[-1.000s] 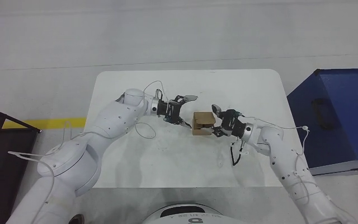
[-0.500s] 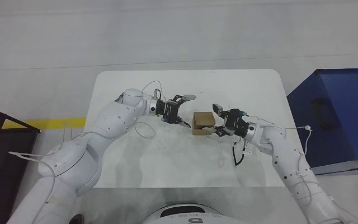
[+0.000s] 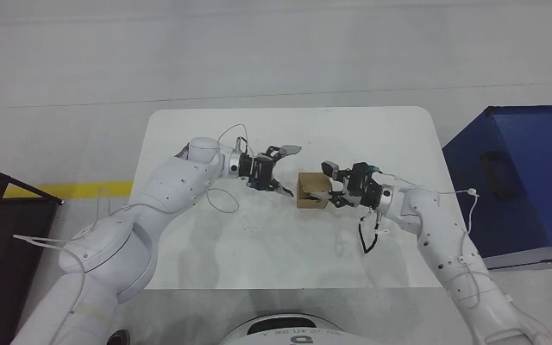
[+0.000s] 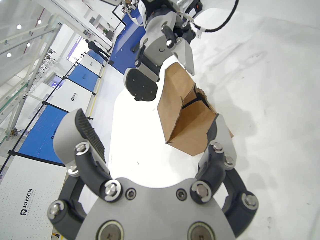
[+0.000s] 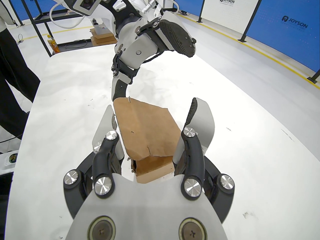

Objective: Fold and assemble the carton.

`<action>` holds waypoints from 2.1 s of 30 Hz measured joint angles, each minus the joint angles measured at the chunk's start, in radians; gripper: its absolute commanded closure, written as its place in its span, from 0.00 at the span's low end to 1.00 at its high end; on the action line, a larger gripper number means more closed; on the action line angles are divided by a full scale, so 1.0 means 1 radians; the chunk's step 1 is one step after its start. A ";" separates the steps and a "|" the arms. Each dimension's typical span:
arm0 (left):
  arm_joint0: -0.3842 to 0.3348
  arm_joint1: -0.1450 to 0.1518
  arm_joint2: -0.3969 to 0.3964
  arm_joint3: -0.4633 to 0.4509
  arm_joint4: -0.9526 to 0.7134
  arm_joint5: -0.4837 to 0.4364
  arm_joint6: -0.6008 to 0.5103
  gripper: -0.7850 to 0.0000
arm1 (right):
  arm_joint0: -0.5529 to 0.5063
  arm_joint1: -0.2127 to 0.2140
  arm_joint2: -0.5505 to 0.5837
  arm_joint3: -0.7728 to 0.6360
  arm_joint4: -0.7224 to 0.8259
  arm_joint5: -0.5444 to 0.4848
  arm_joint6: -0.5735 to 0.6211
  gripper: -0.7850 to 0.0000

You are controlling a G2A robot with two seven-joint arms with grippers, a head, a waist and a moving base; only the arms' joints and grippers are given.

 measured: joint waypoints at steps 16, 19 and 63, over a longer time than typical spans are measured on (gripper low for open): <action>0.005 0.002 -0.018 0.015 0.007 0.008 0.027 0.00 | 0.017 -0.003 -0.014 -0.011 0.033 0.059 0.088 0.78; 0.006 0.002 -0.020 0.014 0.010 0.010 0.030 0.00 | 0.015 -0.002 -0.014 -0.029 0.009 0.085 0.101 0.92; 0.034 0.042 -0.082 0.005 0.019 0.029 0.110 0.00 | 0.072 -0.044 -0.104 0.168 0.343 0.146 0.117 0.05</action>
